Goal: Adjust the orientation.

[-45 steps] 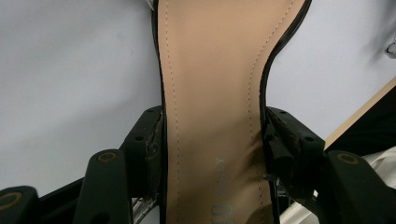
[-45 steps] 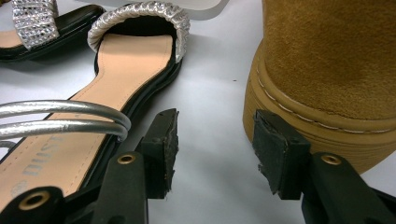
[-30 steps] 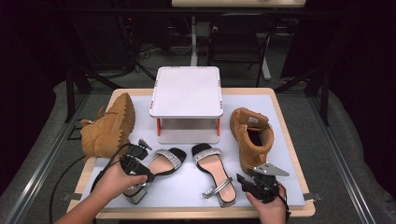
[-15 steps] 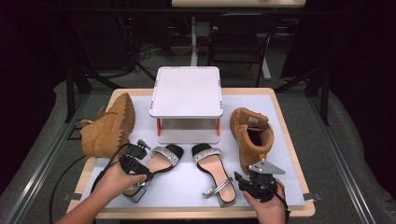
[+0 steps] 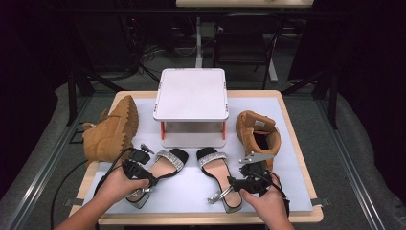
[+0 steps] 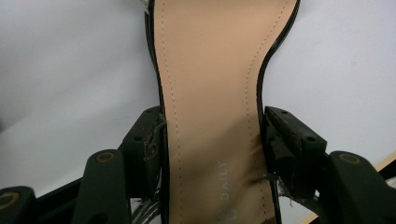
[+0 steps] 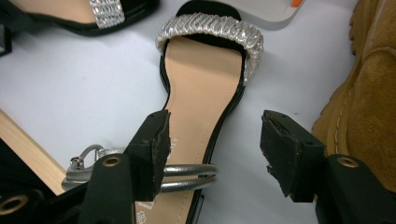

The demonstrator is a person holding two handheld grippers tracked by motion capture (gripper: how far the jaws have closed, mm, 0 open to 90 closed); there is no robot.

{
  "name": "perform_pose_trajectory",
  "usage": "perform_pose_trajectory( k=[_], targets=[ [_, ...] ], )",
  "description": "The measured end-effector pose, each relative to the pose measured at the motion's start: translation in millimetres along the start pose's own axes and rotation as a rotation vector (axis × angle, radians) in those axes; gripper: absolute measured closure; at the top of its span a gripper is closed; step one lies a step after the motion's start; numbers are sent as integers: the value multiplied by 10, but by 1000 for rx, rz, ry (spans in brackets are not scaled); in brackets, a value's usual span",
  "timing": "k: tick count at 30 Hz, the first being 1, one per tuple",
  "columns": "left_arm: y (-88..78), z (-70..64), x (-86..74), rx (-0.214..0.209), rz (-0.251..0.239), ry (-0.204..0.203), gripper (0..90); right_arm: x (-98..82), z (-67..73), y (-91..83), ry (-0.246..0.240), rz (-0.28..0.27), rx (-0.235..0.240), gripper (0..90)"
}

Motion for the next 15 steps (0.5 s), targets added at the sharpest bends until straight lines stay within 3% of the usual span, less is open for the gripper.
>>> perform_pose_trajectory(
  k=[4, 9, 15],
  targets=[
    [2, -8, 5, 7, 3, -9, 414, 69, 22, 24, -9, 24, -20, 443],
    [3, -22, 15, 15, 4, -17, 410, 164, 40, 48, -14, 122, 1, 517],
    [-22, -8, 29, 8, -6, -19, 395, 343, 86, 74, -9, 249, 6, 512]
  ],
)
Point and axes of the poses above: each handheld gripper's, and its own axes: y roughly forward along the jaws, x roughly out of its top, z roughly to its left, the point moved 4 cm from there along y, roughly forward along the jaws, and after that the axes turned 15 degrees about -x, right-handed, at the moved point
